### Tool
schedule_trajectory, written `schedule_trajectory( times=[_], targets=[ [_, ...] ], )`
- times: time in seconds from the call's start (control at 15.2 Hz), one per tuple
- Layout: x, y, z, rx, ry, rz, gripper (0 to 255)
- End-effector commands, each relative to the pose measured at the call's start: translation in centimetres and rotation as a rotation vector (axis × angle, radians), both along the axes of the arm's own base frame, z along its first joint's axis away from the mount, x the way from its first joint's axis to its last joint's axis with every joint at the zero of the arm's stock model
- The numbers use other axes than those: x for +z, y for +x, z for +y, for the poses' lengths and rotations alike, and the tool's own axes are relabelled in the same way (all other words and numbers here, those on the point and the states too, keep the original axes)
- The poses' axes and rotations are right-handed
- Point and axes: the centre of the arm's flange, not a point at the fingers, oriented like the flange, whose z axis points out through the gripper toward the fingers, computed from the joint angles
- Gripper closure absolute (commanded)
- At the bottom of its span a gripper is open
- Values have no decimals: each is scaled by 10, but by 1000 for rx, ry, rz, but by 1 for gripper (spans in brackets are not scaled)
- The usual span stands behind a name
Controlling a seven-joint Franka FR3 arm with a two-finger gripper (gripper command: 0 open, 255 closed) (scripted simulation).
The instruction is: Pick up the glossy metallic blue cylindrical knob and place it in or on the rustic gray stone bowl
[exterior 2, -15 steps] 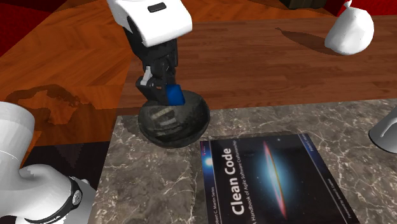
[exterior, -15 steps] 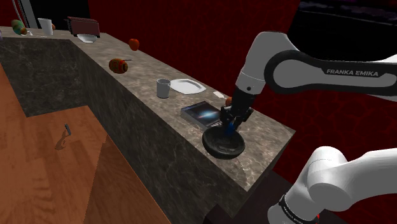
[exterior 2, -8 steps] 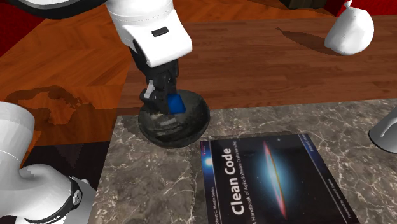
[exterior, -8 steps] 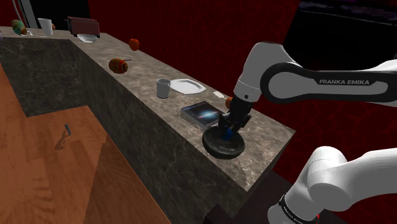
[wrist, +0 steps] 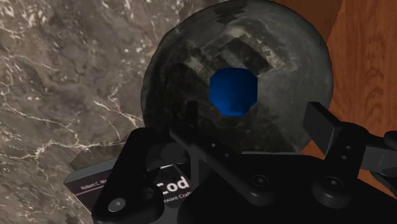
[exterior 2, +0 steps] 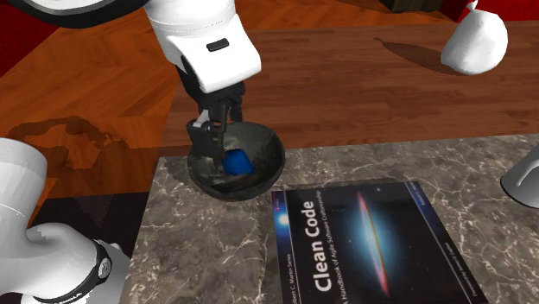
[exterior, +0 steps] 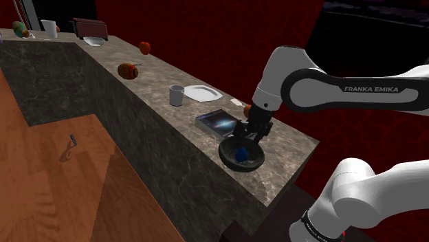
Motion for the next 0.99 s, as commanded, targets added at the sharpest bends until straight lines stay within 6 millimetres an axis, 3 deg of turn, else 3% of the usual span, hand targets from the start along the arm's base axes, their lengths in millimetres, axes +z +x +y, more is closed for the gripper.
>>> schedule_trajectory(
  times=[0.0,0.13,0.4,0.92],
  targets=[
    [0,0,0,0,0,0,0],
    [0,0,0,0,0,0,0],
    [50,-3,-4,0,0,0,0],
    [50,-3,-4,0,0,0,0]
  ],
)
